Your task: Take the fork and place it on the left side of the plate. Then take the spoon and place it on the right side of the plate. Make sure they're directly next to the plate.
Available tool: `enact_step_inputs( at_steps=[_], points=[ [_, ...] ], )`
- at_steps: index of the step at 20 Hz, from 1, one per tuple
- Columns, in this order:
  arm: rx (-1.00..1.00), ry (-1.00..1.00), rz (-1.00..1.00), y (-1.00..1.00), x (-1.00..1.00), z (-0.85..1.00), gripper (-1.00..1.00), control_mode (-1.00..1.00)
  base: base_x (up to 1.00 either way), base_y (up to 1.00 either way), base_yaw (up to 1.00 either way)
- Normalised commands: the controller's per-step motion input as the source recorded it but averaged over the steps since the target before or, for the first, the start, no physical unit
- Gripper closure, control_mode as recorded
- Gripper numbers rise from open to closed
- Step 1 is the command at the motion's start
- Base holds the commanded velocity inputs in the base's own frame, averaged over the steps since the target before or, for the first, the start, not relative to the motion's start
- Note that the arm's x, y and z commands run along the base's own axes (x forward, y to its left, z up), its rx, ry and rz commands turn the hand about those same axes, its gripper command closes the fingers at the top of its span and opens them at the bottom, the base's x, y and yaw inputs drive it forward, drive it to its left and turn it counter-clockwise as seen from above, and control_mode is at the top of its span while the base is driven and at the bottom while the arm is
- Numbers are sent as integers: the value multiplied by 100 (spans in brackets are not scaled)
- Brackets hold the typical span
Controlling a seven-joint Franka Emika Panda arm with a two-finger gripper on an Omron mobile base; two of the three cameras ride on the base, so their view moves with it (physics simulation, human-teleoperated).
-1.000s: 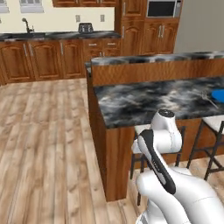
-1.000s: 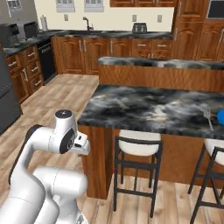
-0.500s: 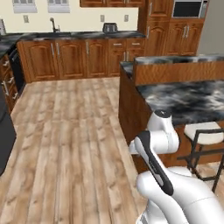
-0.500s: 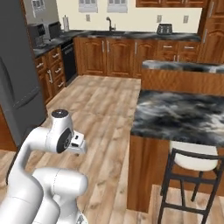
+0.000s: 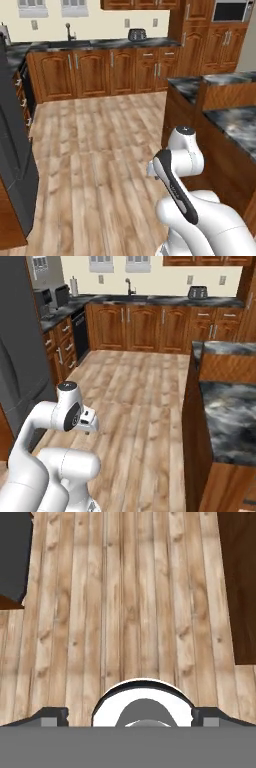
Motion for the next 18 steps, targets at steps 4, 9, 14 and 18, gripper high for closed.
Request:
enact_step_inputs(
  at_steps=[4,9,14,18],
  points=[
    [0,0,0,0,0,0,-100,100,100,100,-15],
    [0,0,0,0,0,0,-100,100,100,67,-3],
    [0,0,0,0,0,0,-100,100,100,5,0],
    [0,0,0,0,0,0,-100,100,100,-16,0]
  ],
)
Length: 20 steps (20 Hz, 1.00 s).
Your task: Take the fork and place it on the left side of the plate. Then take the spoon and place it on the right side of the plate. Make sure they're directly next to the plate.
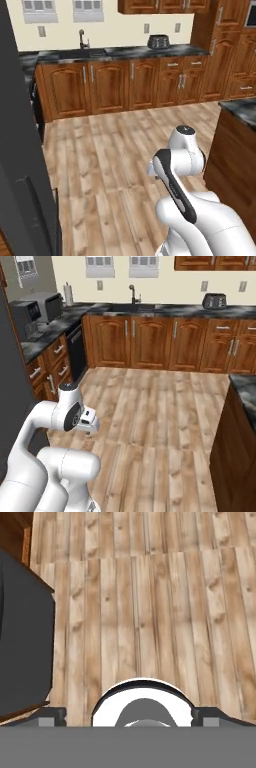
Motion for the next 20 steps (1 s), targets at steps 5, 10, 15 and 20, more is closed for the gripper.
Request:
enact_step_inputs(
  at_steps=[5,10,15,20],
  points=[
    [0,0,0,0,0,0,-100,100,100,-17,0],
    [0,0,0,0,0,0,-100,100,100,-20,2],
    [0,0,0,0,0,0,-100,100,100,-29,14],
    [0,0,0,0,0,0,-100,100,100,-18,24]
  ],
)
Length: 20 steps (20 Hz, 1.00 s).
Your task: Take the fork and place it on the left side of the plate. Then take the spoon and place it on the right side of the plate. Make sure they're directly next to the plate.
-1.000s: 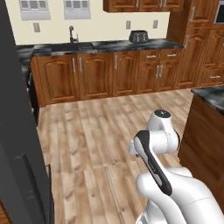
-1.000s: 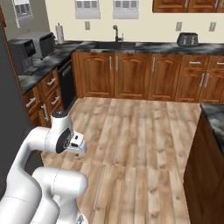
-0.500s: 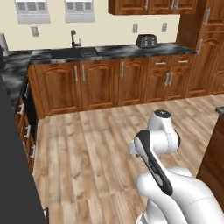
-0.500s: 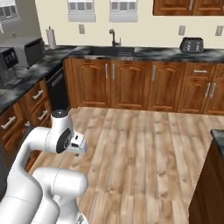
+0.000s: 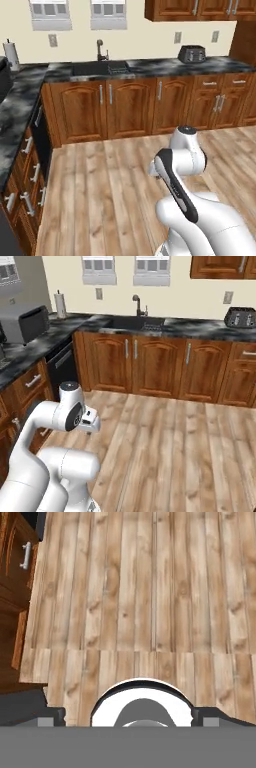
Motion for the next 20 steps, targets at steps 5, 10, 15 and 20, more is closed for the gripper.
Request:
enact_step_inputs(
  at_steps=[5,10,15,20],
  points=[
    [0,0,0,0,0,0,-100,100,100,-7,55],
    [0,0,0,0,0,0,-100,100,100,-11,70],
    [0,0,0,0,0,0,-100,100,100,-8,70],
    [0,0,0,0,0,0,-100,100,78,1,75]
  ],
)
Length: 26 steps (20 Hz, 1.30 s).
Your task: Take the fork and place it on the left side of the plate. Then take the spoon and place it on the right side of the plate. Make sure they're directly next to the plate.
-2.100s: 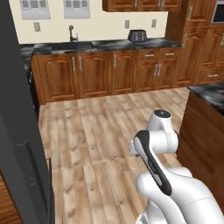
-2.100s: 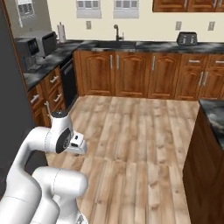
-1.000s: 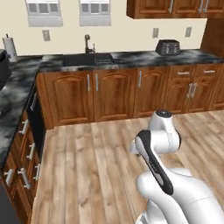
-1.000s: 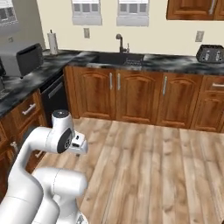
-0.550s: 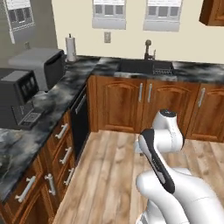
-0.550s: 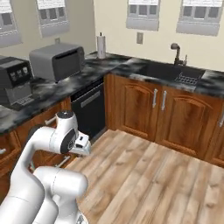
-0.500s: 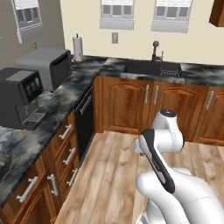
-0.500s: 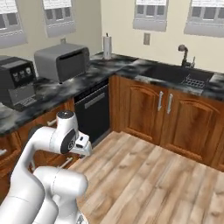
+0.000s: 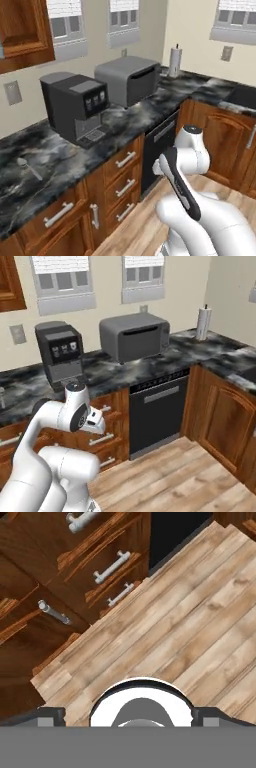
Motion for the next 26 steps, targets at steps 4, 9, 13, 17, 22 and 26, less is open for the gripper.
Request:
enact_step_inputs(
  at_steps=[4,9,13,17,22,26],
  points=[
    [0,0,0,0,0,0,-100,100,4,65,70],
    [0,0,0,0,0,0,-100,100,-11,82,66],
    [0,0,0,0,0,0,-100,100,16,65,49],
    [0,0,0,0,0,0,-100,100,20,-23,35],
    [0,0,0,0,0,0,-100,100,-10,-94,27],
    [0,0,0,0,0,0,-100,100,5,-64,19]
  ],
)
